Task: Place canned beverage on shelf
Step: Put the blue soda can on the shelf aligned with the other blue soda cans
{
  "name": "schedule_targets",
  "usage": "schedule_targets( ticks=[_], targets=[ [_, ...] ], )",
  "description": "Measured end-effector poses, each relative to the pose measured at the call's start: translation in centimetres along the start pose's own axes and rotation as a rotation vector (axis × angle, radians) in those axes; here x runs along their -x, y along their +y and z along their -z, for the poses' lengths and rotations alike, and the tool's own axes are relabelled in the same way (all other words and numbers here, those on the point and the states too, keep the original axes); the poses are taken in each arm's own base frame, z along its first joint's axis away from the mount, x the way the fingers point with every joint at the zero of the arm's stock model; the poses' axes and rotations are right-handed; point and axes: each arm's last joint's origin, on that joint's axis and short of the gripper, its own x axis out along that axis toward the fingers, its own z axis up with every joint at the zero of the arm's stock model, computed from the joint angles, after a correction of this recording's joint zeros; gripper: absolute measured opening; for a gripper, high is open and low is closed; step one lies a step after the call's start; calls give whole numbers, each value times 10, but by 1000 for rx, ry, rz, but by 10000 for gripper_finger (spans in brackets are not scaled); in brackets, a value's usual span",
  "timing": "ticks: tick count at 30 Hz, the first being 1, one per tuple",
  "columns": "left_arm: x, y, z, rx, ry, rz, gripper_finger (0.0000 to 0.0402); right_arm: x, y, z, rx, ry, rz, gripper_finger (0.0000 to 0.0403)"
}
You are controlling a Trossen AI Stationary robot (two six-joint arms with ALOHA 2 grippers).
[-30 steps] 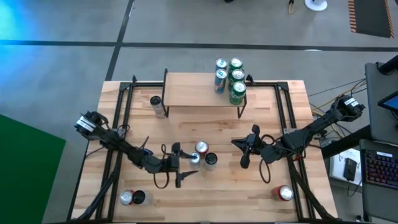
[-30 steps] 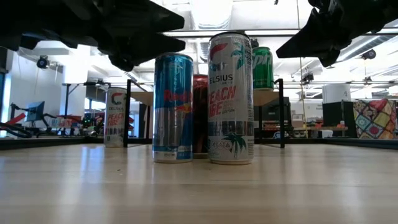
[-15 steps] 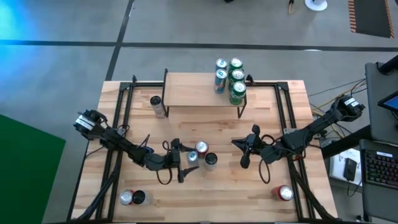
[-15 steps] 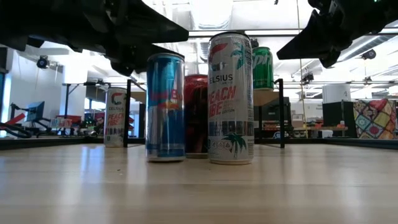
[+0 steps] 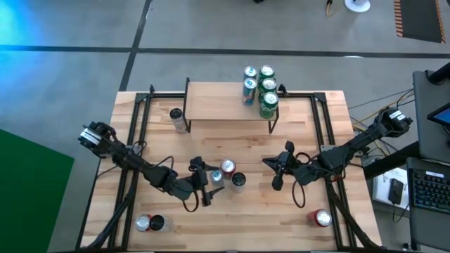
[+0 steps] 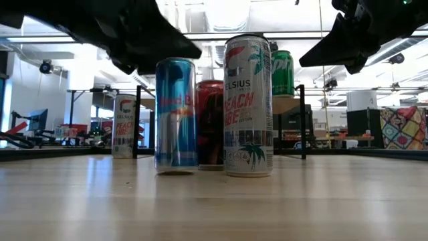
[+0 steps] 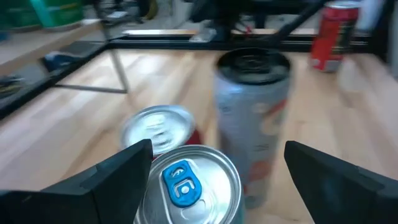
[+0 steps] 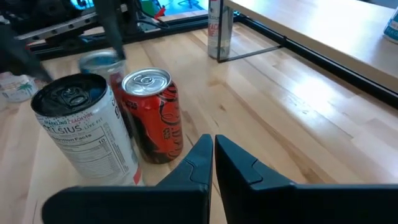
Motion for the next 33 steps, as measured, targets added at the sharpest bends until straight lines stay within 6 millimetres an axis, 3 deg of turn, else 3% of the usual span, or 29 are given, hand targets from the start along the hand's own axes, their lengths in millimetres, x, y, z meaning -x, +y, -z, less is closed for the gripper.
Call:
schedule_targets(
  ticks=[6,19,33],
  targets=[
    [1,1,8,-19,23,-25,350,0,0,0,0,0,0,9],
    [1,-5,-4,-24,-16,-14,349,0,0,0,0,0,-1,9],
    [1,-5,-3,-21,-11,-18,349,0,0,0,-11,2,-5,9]
  ],
)
